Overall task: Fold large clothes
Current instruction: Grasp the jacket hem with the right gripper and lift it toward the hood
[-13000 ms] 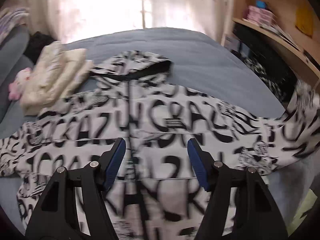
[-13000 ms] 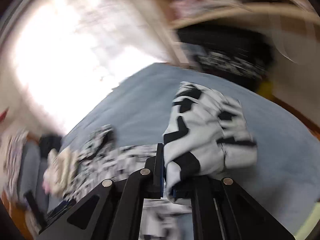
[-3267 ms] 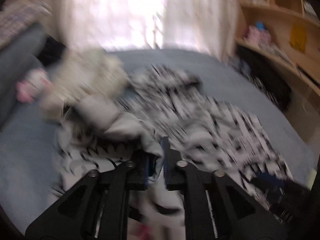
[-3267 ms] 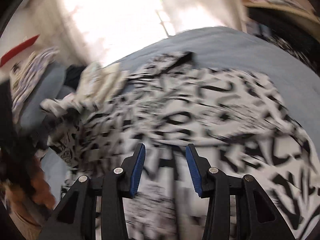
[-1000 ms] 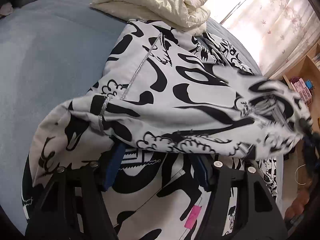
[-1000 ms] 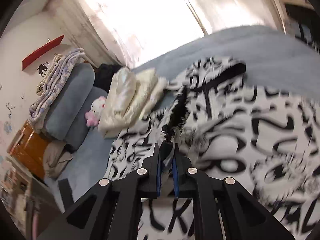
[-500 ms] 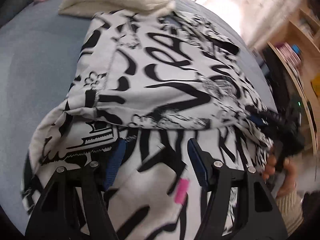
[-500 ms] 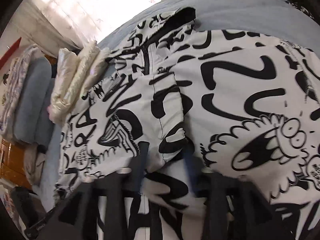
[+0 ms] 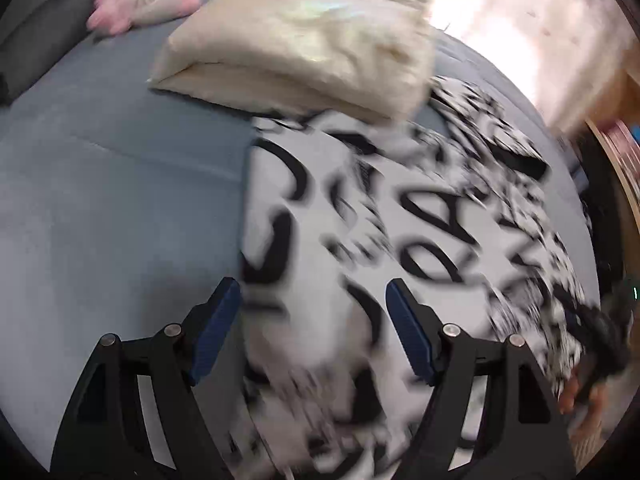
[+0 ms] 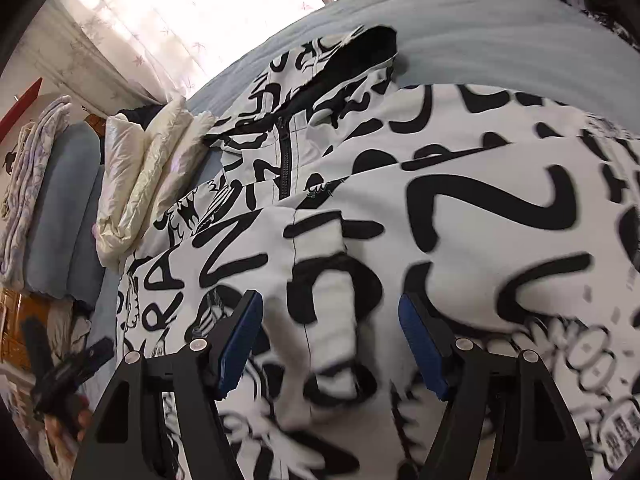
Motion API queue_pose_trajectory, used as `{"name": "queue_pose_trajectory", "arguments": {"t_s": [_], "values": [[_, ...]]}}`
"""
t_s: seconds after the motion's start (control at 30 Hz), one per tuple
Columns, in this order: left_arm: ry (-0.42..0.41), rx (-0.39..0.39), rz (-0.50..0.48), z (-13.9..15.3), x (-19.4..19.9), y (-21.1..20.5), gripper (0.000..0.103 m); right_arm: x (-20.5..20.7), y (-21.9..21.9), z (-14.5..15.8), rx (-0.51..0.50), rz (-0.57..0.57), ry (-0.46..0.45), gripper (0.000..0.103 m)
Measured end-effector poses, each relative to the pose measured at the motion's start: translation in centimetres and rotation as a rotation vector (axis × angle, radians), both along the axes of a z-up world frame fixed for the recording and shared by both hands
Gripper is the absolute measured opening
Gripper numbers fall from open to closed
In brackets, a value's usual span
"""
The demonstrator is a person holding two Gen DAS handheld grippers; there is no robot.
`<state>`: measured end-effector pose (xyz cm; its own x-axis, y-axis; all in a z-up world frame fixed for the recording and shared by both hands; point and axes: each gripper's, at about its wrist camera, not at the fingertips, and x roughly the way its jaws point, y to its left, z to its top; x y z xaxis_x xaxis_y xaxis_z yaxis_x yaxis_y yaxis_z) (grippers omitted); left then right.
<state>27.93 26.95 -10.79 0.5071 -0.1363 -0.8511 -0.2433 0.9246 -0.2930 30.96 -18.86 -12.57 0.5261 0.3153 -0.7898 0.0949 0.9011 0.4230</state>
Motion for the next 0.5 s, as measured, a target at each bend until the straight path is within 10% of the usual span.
{"name": "queue_pose_trajectory", "arguments": {"t_s": [0.17, 0.3, 0.33, 0.37, 0.5], "values": [[0.094, -0.047, 0.030, -3.1, 4.3, 2.3, 0.073, 2.2, 1.8, -0.7, -0.077, 0.039, -0.031, 0.068], [0.142, -0.036, 0.015, -4.4, 5.9, 2.4, 0.071, 2.6, 3.6, -0.8, -0.170, 0.087, -0.063, 0.035], [0.138, -0.019, 0.006, -4.1, 6.2, 2.2, 0.063, 2.4, 4.0, -0.2, -0.203, 0.092, -0.093, 0.024], [0.119, -0.026, -0.017, -3.7, 6.3, 1.9, 0.032, 2.2, 4.3, 0.4, -0.221, 0.093, -0.126, 0.013], [0.006, 0.157, -0.009, -2.2, 5.6, -0.1, 0.014, 2.3, 4.5, 0.0, -0.243, 0.068, -0.147, 0.013]]}}
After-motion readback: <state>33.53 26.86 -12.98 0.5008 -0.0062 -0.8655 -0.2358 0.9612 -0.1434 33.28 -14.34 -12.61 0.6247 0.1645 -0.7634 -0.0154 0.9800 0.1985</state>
